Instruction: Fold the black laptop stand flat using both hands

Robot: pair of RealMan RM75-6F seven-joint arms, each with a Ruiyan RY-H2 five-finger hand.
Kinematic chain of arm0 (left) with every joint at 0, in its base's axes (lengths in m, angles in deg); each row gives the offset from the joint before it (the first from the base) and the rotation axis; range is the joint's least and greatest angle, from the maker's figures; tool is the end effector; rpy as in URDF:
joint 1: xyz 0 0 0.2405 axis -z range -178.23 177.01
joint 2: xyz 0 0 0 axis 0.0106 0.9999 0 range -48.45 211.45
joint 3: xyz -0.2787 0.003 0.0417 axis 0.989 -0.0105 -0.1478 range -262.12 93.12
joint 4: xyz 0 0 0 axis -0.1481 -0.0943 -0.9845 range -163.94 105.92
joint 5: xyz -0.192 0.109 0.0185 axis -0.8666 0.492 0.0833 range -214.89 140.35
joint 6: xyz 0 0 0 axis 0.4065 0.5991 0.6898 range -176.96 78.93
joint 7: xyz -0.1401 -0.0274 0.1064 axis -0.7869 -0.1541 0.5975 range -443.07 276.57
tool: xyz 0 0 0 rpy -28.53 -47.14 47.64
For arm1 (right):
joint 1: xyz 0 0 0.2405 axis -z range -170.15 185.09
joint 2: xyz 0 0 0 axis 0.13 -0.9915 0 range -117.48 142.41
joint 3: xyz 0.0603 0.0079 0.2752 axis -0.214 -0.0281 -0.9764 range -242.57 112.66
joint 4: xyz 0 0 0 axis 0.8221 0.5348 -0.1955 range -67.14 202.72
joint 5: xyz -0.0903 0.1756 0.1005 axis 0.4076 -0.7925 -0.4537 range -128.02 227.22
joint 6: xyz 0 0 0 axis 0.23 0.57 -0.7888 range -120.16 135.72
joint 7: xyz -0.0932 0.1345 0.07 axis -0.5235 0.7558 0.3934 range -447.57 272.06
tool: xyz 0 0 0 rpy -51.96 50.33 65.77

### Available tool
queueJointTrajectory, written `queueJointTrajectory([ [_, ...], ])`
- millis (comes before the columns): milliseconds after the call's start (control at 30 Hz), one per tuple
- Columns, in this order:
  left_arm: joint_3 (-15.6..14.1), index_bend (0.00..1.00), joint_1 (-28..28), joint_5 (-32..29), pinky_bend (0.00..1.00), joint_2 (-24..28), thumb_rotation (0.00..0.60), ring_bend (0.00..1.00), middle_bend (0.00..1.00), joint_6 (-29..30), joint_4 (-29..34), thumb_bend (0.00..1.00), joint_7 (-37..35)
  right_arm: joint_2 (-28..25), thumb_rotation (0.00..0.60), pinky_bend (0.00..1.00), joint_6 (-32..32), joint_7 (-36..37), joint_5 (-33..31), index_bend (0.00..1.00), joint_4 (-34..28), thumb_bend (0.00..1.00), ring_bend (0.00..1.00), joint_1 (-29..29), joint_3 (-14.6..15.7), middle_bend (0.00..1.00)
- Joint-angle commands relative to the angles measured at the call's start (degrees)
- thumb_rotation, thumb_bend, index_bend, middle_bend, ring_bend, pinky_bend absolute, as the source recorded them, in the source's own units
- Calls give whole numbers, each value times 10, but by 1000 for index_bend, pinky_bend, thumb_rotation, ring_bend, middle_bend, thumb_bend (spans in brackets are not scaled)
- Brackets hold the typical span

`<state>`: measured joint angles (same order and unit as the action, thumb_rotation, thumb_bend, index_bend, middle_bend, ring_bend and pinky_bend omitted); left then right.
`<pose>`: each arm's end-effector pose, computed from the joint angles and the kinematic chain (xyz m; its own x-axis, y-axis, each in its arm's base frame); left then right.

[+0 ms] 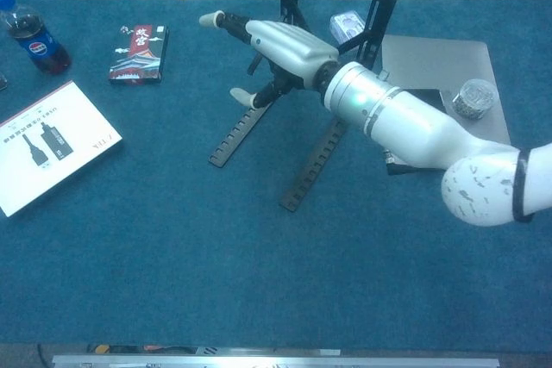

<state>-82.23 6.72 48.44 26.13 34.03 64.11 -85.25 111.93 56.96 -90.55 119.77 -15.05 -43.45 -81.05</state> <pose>-0.3394 0.2310 0.2062 0.4893 0.0164 0.8719 0.8718 -0.0360 -0.4886 -0.0350 -0.3811 -0.0980 0.1595 -0.4254 0.8908 -0.8539 -0.5123 -0.0918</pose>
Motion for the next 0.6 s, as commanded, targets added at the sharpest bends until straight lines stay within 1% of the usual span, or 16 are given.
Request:
queueJointTrajectory([
  [33,0,242,-1,1,159,0,600,159,247,1,0,250,-1,30,600,139,-13,9,-21,0,39,351,0,-17,-13,57],
  [167,-1,242,-3,3,159,1,600,159,247,3,-1,250,-3,54,600,138,-21,15,-33,0,80,351,0,-30,-19,58],
  [333,-3,242,-5,4,159,2,600,159,247,4,-1,250,-5,72,600,138,-35,22,-49,0,121,351,0,-37,-21,58],
  [600,-3,242,-6,6,159,2,600,159,247,6,-4,250,-8,71,600,123,-40,28,-65,0,150,351,0,-29,-18,58],
])
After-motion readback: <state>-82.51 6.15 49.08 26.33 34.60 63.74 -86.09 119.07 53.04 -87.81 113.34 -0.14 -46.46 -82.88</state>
